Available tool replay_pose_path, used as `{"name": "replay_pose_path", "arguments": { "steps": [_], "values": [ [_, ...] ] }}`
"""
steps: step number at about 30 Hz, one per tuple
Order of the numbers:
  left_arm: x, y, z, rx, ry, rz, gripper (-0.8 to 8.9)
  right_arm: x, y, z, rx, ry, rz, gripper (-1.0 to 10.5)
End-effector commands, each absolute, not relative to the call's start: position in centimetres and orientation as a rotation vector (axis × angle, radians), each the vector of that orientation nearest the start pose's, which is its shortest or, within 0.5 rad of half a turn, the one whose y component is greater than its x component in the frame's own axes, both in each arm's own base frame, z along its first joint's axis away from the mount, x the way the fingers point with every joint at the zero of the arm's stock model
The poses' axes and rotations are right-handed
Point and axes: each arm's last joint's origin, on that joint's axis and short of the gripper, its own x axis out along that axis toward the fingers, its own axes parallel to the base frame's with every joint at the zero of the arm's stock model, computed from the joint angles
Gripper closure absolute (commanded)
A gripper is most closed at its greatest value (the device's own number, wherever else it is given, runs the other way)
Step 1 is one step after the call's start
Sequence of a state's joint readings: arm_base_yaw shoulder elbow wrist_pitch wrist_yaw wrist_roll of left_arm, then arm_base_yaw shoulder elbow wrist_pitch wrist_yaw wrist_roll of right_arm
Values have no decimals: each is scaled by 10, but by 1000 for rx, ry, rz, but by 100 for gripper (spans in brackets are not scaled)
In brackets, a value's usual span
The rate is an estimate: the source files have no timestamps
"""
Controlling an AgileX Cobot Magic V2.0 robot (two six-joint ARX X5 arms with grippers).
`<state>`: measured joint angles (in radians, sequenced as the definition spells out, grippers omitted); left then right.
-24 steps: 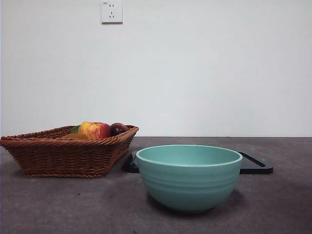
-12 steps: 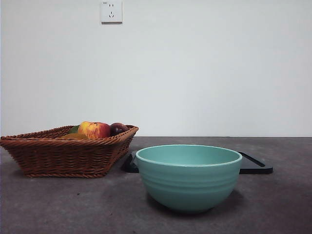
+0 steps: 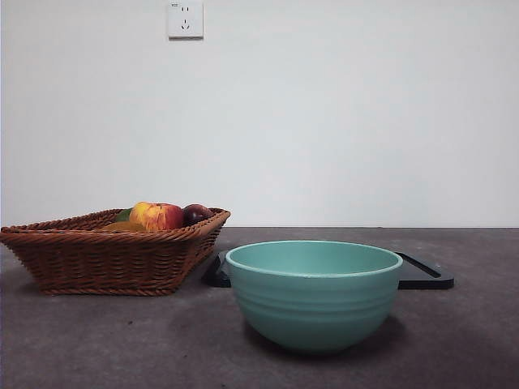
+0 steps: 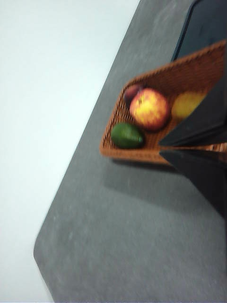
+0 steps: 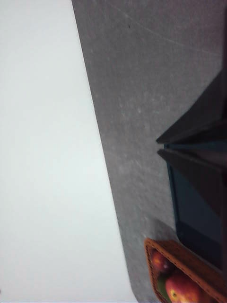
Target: Pick up the wifruite, put it on the bowl, pick up the plate, put it on desk
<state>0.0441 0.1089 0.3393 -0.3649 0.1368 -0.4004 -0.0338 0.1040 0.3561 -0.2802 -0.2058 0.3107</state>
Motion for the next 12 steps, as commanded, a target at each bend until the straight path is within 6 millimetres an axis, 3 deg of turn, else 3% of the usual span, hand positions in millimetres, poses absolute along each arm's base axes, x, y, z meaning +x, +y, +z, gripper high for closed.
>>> {"name": "replay_pose_path", "arguments": {
  "steps": [1,12],
  "values": [
    [76,-2,252,-368,159,-111,804,76,4,264,266,80,187,938],
    [93,-7,302,-277,397,-323,804,96,11,320,190,367,387,938]
  ]
}}
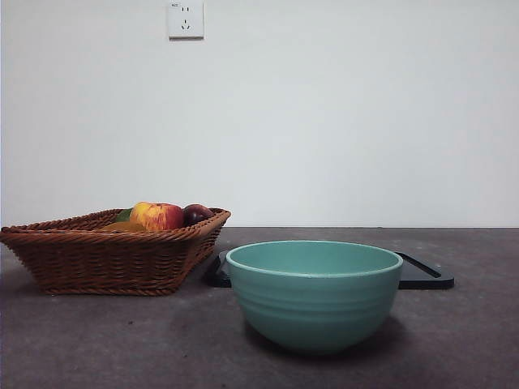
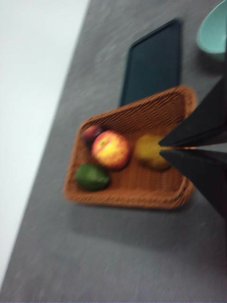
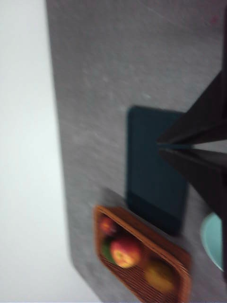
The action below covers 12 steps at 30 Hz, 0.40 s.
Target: Pick up the wifruite, put it on the bowl, pick up the plate, put it on desk
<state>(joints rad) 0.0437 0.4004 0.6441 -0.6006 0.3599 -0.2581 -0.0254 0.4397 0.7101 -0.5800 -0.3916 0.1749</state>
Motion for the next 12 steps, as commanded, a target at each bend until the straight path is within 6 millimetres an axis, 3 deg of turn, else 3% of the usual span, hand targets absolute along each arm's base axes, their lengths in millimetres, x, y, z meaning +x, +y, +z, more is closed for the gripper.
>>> {"name": "replay_pose_path", "arguments": {
  "steps": [1,12],
  "values": [
    [95,-8,306,-274,417,-358,804,98,12,325,185,400,415,939],
    [112,-30,340,-180,652,-619,804,122,44,349,79,676,720,938]
  ]
}}
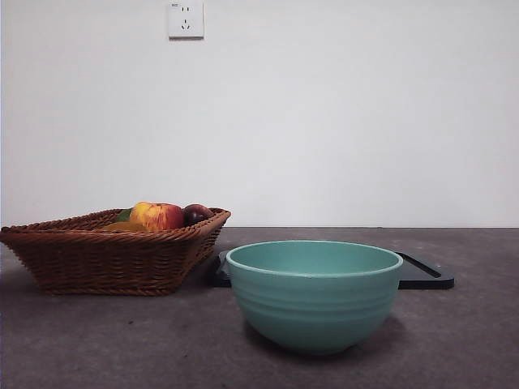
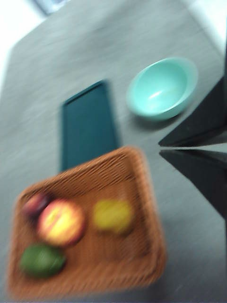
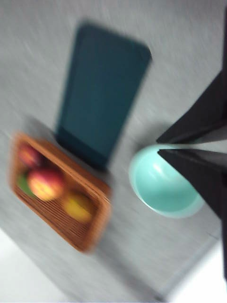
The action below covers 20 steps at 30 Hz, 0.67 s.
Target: Pick up the wifruite, put it on the bowl, pick up the plate, put it on desk
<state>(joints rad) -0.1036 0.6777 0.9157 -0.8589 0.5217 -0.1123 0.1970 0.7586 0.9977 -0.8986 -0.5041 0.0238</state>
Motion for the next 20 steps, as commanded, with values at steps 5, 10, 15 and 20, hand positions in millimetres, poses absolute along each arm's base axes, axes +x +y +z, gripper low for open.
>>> {"name": "replay_pose_path", "arguments": {
  "steps": [5,10,15,20],
  "values": [
    [112,-44,345,-130,741,-732,804,121,66,345,14,762,873,938],
    [111,-47,344,-121,746,-758,804,117,73,344,-14,777,918,938],
    [111,-47,345,-121,743,-757,754,117,73,344,-14,777,918,937],
    [111,-47,345,-128,745,-754,461,117,73,344,-13,777,917,717]
  ]
}}
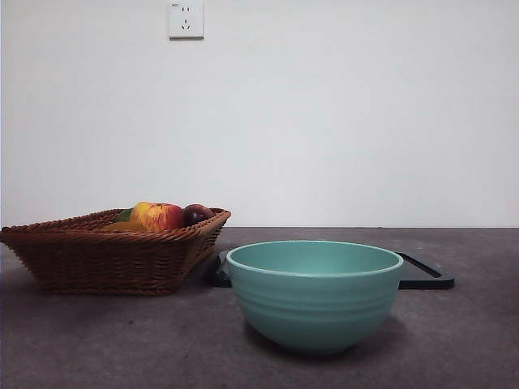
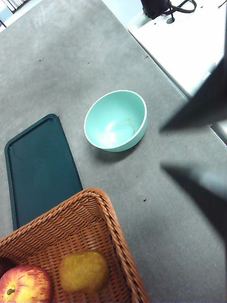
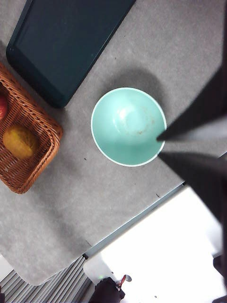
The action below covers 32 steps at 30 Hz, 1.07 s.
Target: Pick up the wifruite, put it on the bowl, pick up the plate, put it on desk
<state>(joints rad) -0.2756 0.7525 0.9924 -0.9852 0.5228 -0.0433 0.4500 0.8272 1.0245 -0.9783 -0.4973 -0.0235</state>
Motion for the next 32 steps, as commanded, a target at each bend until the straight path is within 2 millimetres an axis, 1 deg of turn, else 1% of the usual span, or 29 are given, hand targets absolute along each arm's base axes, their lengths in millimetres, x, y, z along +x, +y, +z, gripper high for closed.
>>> {"name": "replay_pose_path", "arguments": {
  "steps": [1,2,3,4,17,21,27,32],
  "values": [
    [111,-47,345,-128,745,-754,400,117,73,344,-13,777,917,633],
    [111,-47,345,-128,745,-754,342,117,73,344,-13,777,917,556],
    [111,-47,345,-128,745,-754,329,117,73,344,-13,777,917,525],
    [111,-47,345,-128,745,-754,324,117,73,344,-13,777,917,518],
    [111,-47,345,-130,744,-752,315,117,73,344,-13,777,917,519],
    [115,-48,345,-138,744,-729,316,117,73,344,-13,777,917,519],
    [131,-51,346,-131,731,-667,317,117,73,344,-13,777,917,519],
    [156,-60,347,-130,741,-648,322,117,73,344,-13,776,917,519]
  ]
}}
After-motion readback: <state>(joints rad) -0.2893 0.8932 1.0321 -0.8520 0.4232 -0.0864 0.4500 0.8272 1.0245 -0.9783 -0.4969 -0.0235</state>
